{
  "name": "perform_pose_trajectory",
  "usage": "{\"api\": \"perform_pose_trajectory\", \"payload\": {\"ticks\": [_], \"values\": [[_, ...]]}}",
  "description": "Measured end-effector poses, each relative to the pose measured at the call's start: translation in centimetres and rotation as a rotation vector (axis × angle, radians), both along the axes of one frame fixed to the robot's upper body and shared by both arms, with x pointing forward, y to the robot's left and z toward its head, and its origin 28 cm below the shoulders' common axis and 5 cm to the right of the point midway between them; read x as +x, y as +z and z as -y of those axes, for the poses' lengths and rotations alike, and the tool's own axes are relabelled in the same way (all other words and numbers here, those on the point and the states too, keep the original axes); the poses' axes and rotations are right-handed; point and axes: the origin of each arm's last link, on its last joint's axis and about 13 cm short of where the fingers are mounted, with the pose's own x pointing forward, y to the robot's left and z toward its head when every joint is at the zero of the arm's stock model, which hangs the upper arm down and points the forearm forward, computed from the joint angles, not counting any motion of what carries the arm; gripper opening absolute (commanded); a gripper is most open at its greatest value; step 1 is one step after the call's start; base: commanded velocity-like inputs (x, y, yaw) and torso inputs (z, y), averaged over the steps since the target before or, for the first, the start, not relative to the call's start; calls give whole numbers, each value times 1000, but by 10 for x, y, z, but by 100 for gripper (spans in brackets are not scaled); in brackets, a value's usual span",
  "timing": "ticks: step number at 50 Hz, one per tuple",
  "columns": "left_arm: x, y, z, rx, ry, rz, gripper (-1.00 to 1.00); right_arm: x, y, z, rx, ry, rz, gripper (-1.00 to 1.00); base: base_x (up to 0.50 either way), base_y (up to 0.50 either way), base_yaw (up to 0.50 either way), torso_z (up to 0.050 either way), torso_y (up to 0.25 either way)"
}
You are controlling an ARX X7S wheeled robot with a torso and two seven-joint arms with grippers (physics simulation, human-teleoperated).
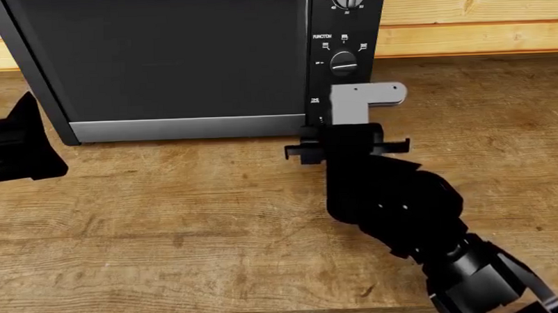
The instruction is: Turn on the toaster oven by setting the timer.
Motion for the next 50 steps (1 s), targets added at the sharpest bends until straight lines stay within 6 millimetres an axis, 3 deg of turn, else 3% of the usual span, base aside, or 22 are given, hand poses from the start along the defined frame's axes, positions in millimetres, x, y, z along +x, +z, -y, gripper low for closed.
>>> {"api": "perform_pose_trajectory", "payload": {"ticks": [50], "values": [[0, -2, 0, -3, -1, -7, 100, 0, -2, 7, 391, 27, 17, -100, 5, 0, 3, 0, 0]]}}
